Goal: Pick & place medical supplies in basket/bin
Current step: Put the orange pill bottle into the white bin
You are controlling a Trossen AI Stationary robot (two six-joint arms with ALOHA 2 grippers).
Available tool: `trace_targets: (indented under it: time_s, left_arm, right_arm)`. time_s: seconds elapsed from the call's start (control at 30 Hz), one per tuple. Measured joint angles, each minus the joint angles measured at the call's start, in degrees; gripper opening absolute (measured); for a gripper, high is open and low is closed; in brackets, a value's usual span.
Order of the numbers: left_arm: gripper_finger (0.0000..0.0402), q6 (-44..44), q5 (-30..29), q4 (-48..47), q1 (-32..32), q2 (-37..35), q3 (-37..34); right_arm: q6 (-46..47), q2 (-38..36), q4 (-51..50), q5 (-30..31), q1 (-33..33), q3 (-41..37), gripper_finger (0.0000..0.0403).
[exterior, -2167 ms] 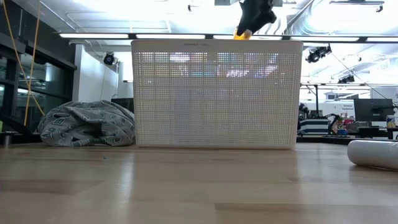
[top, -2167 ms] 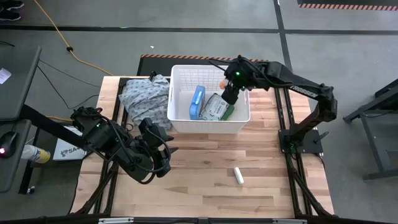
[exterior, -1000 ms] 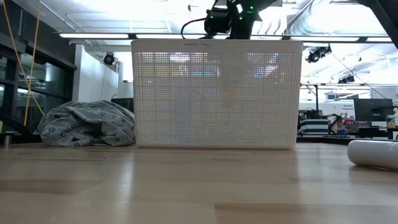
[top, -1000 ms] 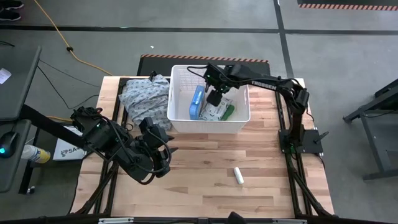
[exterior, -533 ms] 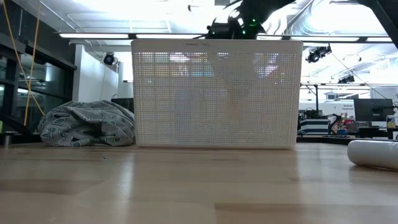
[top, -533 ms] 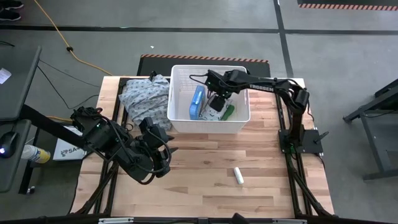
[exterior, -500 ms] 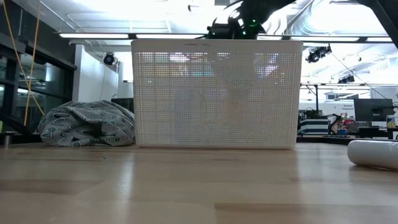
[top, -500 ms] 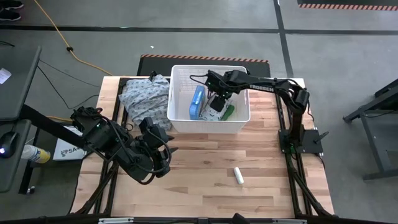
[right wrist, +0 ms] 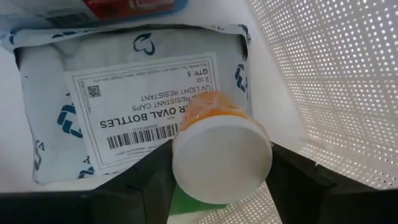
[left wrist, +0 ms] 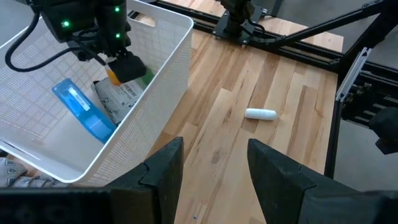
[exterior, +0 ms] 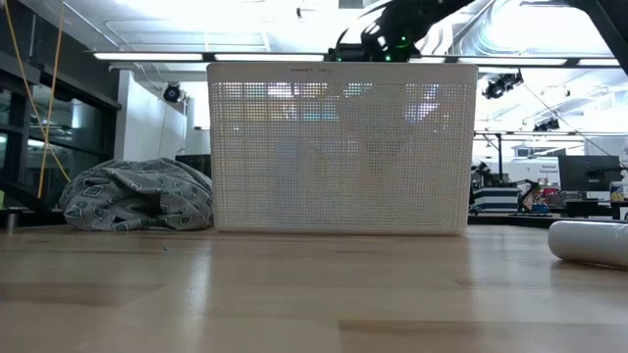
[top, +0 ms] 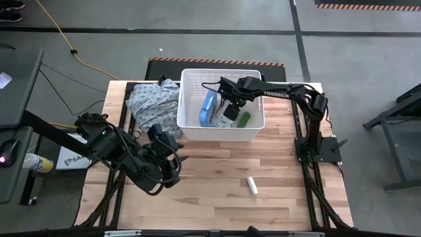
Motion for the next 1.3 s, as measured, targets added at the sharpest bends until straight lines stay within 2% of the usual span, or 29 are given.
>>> trace_targets:
  time_s: [0.4,0.67,1.3]
  left_arm:
    - [0.0211,0.0,0.2,0.0,0.0,0.0,0.0]
    - [0.0211,0.0,0.2,0.0,0.0,0.0,0.0]
    - [0.0211,0.0,0.2,0.0,0.0,0.0,0.0]
  right_arm:
    - [0.0,0.1,0.4,1.8,0.0,-0.1,0.0253]
    - [0.0,0.1,0.4,3.6,0.0,-0.1,0.0257]
    - [-2.1,0.1,-0.1,3.4,0.0,-0.1,0.0258]
